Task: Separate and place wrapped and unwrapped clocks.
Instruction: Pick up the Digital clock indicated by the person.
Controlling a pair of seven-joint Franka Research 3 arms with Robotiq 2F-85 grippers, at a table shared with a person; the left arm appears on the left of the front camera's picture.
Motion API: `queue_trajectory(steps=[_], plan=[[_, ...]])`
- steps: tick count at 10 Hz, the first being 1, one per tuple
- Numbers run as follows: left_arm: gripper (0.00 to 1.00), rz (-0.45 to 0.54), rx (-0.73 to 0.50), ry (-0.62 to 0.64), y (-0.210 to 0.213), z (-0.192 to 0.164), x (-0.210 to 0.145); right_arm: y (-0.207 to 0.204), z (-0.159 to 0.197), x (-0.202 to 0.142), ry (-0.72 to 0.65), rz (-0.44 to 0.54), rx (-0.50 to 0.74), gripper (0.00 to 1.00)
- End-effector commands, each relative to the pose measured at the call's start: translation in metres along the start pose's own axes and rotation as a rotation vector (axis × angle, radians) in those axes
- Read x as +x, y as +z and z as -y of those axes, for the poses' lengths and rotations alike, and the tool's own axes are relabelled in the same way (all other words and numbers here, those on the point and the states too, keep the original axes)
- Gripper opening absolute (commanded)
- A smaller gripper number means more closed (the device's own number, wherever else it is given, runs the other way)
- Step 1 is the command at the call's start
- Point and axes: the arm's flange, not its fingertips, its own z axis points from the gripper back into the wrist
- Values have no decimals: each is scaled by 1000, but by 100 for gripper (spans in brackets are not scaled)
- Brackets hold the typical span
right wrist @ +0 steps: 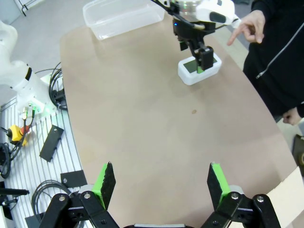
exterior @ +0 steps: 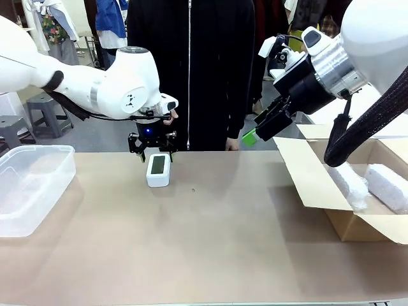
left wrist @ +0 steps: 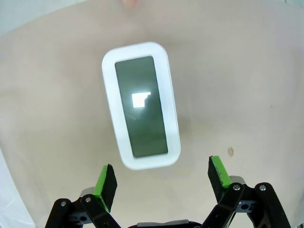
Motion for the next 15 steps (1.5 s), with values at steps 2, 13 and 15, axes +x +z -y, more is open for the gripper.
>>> queue_trajectory(steps=[2, 13, 15], plan=[[100, 11, 9, 130, -5, 7, 20, -1, 1, -2, 5, 2, 16, 100], [100, -58, 17, 154, -49, -14, 37, -1, 1, -2, 5, 2, 16, 100], [100, -69, 9, 126, -59, -18, 37, -1, 1, -2, 5, 2, 16, 100]])
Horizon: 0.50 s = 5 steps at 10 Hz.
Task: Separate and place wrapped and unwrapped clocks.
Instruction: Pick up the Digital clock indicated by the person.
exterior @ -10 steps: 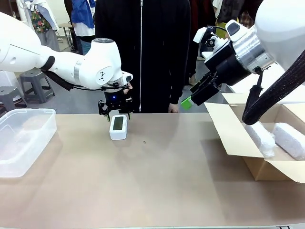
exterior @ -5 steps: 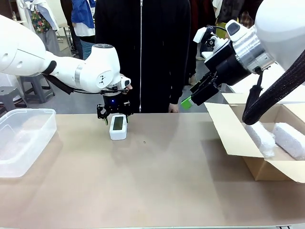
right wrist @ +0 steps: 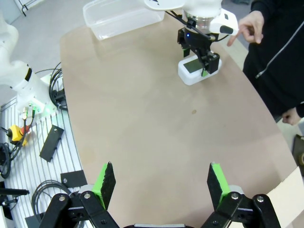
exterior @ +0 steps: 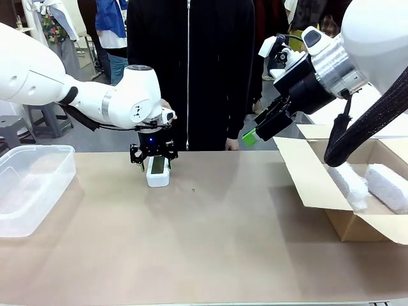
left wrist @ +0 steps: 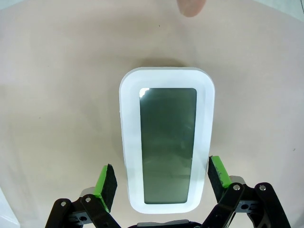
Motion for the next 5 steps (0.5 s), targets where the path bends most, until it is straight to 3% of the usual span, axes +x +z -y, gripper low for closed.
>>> queue_trajectory(steps=[1, 5], plan=[[100, -4, -25, -31, -7, -2, 11, -1, 1, -2, 5, 2, 15, 100], [100, -1, -60, -29, -24, -5, 17, -1, 1, -2, 5, 2, 15, 100]])
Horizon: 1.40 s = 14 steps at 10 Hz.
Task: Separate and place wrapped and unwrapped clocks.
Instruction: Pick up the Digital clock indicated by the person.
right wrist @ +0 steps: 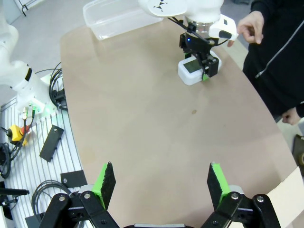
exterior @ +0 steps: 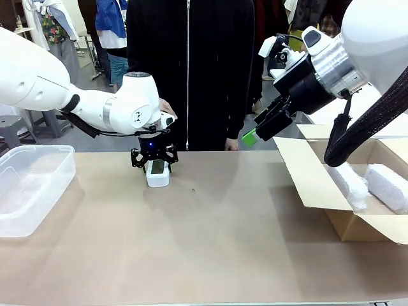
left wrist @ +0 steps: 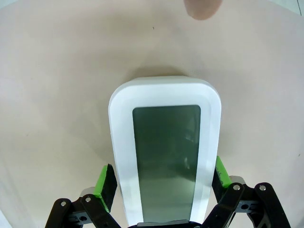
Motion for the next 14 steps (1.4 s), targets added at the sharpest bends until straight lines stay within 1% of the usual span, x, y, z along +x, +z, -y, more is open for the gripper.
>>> queue_trajectory(steps=[1, 2, 3, 4, 5, 6, 7, 8, 10, 11, 12, 13, 14], plan=[[100, 17, -34, -19, -1, -1, 8, -1, 1, -2, 5, 2, 15, 100], [100, 32, -24, -6, 1, 0, 7, -1, 1, -2, 5, 2, 15, 100], [100, 26, -24, -7, 2, 0, 7, -1, 1, -2, 5, 2, 15, 100], [80, 26, -22, -7, 1, -2, 8, -1, 1, -2, 5, 2, 15, 100], [80, 23, -22, -3, 1, -2, 8, -1, 1, -2, 5, 2, 15, 100], [60, 15, -27, -1, 1, -3, 8, -1, 1, -2, 5, 2, 15, 100], [75, 12, -31, 1, 1, -2, 8, -1, 1, -2, 5, 2, 15, 100], [40, 12, -32, 7, 0, -2, 9, -1, 1, -2, 5, 2, 15, 100], [40, 18, -32, 2, 4, -3, 7, -1, 1, -2, 5, 2, 15, 100], [40, 30, -40, 2, 15, -4, 1, -1, 1, -2, 5, 2, 15, 100], [40, 30, -14, 38, 37, -9, -6, -1, 1, -2, 5, 2, 15, 100], [40, 35, -44, 39, 68, -16, -19, -1, 1, -2, 5, 2, 15, 100], [40, 52, -60, 12, 87, -20, -27, -1, 1, -2, 5, 2, 15, 100]])
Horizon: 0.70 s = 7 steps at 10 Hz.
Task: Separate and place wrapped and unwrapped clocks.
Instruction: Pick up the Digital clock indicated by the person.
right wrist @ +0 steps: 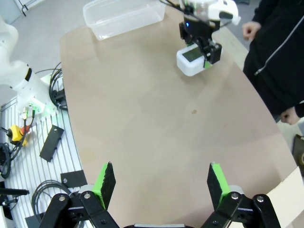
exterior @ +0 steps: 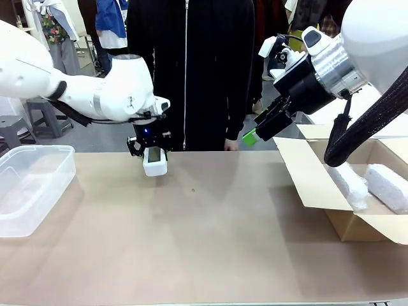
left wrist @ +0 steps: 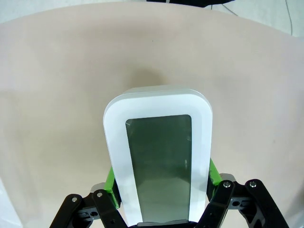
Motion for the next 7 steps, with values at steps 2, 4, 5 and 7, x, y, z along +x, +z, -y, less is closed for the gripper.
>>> queue_trajectory(steps=[2, 4, 5, 7], plan=[[40, -9, -18, -44, 81, -17, -44, -1, 0, -2, 6, 2, 15, 100], [40, 79, -50, -138, 142, -23, -80, -1, 0, -2, 6, 2, 15, 100], [40, 104, -26, -198, 174, -29, -96, -1, 0, -2, 6, 2, 15, 100], [40, 141, -45, -243, 215, -42, -115, -1, 0, -2, 6, 2, 15, 100]])
